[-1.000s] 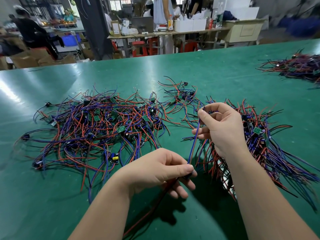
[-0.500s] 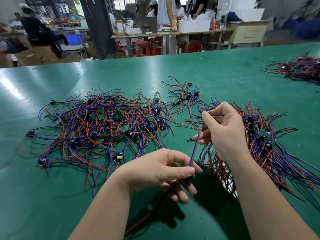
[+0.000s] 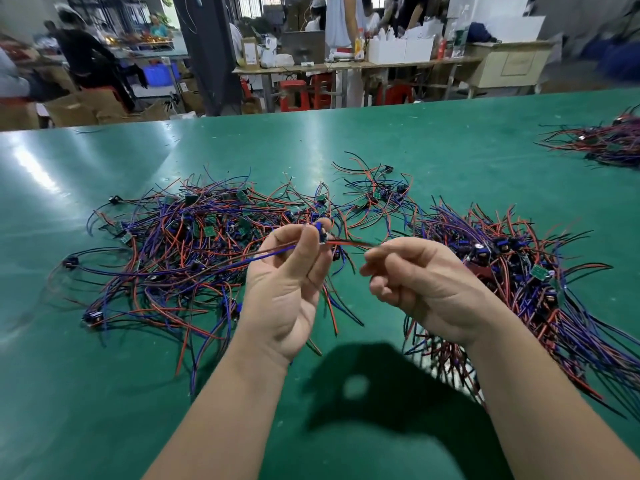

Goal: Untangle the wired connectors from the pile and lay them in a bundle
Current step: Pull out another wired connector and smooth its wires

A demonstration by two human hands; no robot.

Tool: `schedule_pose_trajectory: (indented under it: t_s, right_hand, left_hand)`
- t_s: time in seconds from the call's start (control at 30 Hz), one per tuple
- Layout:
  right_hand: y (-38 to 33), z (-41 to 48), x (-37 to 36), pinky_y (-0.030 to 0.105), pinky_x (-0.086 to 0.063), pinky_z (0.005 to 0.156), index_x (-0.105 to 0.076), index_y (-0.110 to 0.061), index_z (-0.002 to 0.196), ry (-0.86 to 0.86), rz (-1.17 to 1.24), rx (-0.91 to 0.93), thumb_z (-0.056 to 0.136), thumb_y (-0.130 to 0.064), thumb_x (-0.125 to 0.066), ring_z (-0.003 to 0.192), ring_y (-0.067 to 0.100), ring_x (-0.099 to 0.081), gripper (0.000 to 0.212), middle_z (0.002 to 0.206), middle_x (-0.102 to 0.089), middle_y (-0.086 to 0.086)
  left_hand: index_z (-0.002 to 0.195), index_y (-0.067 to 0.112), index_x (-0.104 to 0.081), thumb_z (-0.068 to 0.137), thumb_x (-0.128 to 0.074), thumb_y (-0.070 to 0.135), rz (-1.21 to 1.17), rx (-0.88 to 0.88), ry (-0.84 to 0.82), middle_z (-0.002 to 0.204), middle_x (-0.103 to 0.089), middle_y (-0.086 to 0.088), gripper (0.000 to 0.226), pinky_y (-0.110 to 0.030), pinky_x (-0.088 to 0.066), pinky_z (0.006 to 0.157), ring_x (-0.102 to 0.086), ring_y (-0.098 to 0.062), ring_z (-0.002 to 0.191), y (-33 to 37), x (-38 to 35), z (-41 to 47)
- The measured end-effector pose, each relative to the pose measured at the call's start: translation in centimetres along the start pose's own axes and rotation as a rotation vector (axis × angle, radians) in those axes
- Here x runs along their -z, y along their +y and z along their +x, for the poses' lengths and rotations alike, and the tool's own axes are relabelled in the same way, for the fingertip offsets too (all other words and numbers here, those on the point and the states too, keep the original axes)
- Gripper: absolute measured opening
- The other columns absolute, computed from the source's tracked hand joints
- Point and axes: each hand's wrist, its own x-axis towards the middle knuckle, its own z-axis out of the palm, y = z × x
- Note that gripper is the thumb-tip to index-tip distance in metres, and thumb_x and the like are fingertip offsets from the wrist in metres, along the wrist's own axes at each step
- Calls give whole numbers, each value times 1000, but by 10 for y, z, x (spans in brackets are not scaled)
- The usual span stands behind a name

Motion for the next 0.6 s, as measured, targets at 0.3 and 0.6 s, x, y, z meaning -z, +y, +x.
schedule_pose_trajectory:
  t_s: [0.3, 0.6]
  right_hand:
    - [2, 4, -22, 11, -46, 45, -75, -8, 74, 202, 141, 24, 67, -14, -63, 48, 5, -56, 15, 60, -65, 2]
    - [-4, 5, 2, 14, -43, 46, -68, -12, 76, 394, -81, 70, 61, -14, -69, 43, 5, -50, 15, 56, -61, -2]
  left_hand:
    - [76, 19, -54, 55, -88, 16, 731, -375, -97, 62, -60, 14, 41, -11, -44, 57, -52, 1, 57, -20, 1, -8]
    - [87, 11, -67, 76, -72, 20, 597, 32, -102, 75, -73, -6, 14, -25, -56, 59, -70, -16, 63, -26, -1, -10]
